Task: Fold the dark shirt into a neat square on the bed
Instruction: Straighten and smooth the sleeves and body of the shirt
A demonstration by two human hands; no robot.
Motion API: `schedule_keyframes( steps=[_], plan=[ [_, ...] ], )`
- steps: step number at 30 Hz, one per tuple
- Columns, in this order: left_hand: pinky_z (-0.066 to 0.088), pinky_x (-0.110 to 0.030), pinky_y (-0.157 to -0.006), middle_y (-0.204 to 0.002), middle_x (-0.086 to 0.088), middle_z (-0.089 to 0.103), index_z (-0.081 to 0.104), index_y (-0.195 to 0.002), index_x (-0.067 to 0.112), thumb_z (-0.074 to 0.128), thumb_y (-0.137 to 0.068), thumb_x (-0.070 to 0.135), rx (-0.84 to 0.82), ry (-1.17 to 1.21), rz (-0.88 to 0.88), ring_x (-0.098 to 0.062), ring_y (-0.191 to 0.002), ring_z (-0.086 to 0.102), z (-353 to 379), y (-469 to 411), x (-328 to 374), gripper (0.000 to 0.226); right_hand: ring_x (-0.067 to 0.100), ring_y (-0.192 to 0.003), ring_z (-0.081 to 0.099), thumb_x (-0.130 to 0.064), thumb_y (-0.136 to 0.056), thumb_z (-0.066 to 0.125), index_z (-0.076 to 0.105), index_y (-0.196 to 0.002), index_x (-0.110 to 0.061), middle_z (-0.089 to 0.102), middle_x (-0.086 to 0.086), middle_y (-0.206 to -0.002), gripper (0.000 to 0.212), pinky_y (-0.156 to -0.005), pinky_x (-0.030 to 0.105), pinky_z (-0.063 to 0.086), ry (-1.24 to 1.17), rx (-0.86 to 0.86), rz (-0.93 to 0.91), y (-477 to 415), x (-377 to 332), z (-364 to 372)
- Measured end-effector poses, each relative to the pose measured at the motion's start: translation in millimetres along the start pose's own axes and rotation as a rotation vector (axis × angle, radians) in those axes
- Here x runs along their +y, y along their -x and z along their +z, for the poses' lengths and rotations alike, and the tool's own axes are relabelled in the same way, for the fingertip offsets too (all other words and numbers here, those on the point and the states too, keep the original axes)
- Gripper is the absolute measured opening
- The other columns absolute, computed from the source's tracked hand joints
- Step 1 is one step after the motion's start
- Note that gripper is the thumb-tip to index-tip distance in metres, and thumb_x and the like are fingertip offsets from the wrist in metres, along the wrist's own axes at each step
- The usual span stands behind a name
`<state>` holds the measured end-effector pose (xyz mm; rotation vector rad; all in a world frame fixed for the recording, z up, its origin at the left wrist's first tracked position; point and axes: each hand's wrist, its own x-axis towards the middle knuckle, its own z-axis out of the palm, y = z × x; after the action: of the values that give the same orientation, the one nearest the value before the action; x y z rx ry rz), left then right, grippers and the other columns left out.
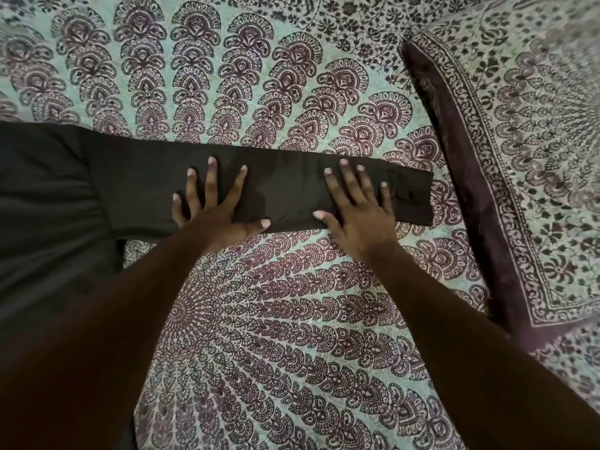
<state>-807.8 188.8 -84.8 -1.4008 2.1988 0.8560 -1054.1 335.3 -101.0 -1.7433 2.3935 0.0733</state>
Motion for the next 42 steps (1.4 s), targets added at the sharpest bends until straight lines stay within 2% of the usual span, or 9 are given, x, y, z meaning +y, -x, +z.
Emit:
schedule_keyframes(
  steps=[4,10,15,20,25,29,32,37,42],
  plan=[
    [-0.014,-0.061,-0.123,-0.158,0.02,-0.048,-0.017,-0.144,0.074,0.063,-0.079,0.082,0.003,0.069,0.015,-0.025,-0.151,-0.04,-4.5,0.6,-4.4,0.103,0.028,-0.161,-0.007,-0.084,-0.094,0.012,-0.007,-0.164,-0.035,-0.01,0.004,-0.174,0.087,-0.12,0.073,-0.004,-0.033,-0.005,0.364,12.4,12.8,-1.7],
    [-0.016,-0.058,-0.123,-0.16,0.019,-0.046,-0.014,-0.146,0.072,0.063,-0.084,0.076,0.022,0.089,0.043,-0.023,-0.151,-0.041,-2.2,0.1,-9.4,0.099,0.031,-0.16,-0.007,-0.079,-0.095,0.004,0.0,-0.166,-0.034,-0.007,-0.002,-0.175,0.083,-0.122,0.072,0.003,0.093,-0.015,-0.043,37.5,2.7,2.8],
    [-0.016,-0.059,-0.123,-0.158,0.017,-0.049,-0.017,-0.148,0.07,0.061,-0.086,0.075,-0.004,0.061,0.025,-0.025,-0.15,-0.043,-3.4,0.4,-6.1,0.099,0.033,-0.16,-0.013,-0.084,-0.092,0.005,-0.004,-0.165,-0.031,-0.014,-0.002,-0.174,0.091,-0.12,0.073,-0.002,0.042,0.025,0.361,55.2,24.2,4.1],
    [-0.016,-0.059,-0.123,-0.158,0.018,-0.048,-0.016,-0.148,0.07,0.062,-0.086,0.075,0.004,0.072,0.021,-0.024,-0.15,-0.042,-3.3,1.3,-6.2,0.099,0.029,-0.161,0.0,-0.084,-0.093,0.014,-0.005,-0.164,-0.035,-0.007,-0.006,-0.174,0.089,-0.121,0.068,0.017,-0.028,-0.002,0.338,59.5,40.2,0.2],
    [-0.016,-0.055,-0.124,-0.165,0.02,-0.035,0.001,-0.153,0.068,0.066,-0.088,0.066,0.039,0.151,0.064,-0.02,-0.154,-0.034,-4.5,5.7,-6.1,0.092,0.035,-0.16,-0.002,-0.088,-0.09,0.01,0.0,-0.166,-0.022,-0.003,0.007,-0.174,0.101,-0.123,0.068,0.01,-0.073,-0.009,0.448,43.5,19.4,-8.1],
    [0.009,-0.055,-0.126,-0.174,0.004,0.015,0.046,-0.154,0.032,0.053,-0.098,0.051,0.454,0.143,0.192,-0.026,-0.161,0.012,0.3,26.6,-40.8,0.059,0.034,-0.16,-0.007,-0.081,-0.095,0.01,0.002,-0.166,-0.016,-0.006,0.011,-0.174,0.097,-0.126,0.061,0.0,0.003,0.021,0.111,25.3,-40.4,-19.1],
    [0.021,-0.055,-0.124,-0.171,-0.008,0.027,0.049,-0.151,0.018,0.043,-0.104,0.045,0.768,-0.042,0.048,-0.032,-0.157,0.024,16.7,61.5,-93.3,0.055,0.031,-0.161,-0.004,-0.073,-0.1,0.016,0.007,-0.166,-0.018,-0.004,0.009,-0.174,0.087,-0.128,0.058,0.002,-0.032,0.024,-0.19,7.2,-106.7,-20.1],
    [0.015,-0.061,-0.126,-0.175,-0.006,0.012,0.028,-0.163,0.018,0.029,-0.1,0.065,0.693,0.082,-0.291,-0.032,-0.161,0.01,74.1,128.2,-169.9,0.079,0.028,-0.161,-0.004,-0.062,-0.104,0.028,0.016,-0.166,-0.029,0.001,0.005,-0.175,0.072,-0.128,0.056,0.006,-0.095,0.032,-0.456,-35.5,-225.1,-17.9],
    [0.02,-0.055,-0.124,-0.176,0.0,0.007,0.02,-0.166,0.019,0.021,-0.104,0.064,0.469,-0.121,0.164,-0.032,-0.162,0.009,137.7,208.8,-168.3,0.076,0.028,-0.161,-0.005,-0.065,-0.103,0.031,0.014,-0.165,-0.034,0.0,0.004,-0.175,0.072,-0.128,0.056,0.0,-0.028,0.006,-0.632,-67.7,-335.7,-18.7]
  ],
)
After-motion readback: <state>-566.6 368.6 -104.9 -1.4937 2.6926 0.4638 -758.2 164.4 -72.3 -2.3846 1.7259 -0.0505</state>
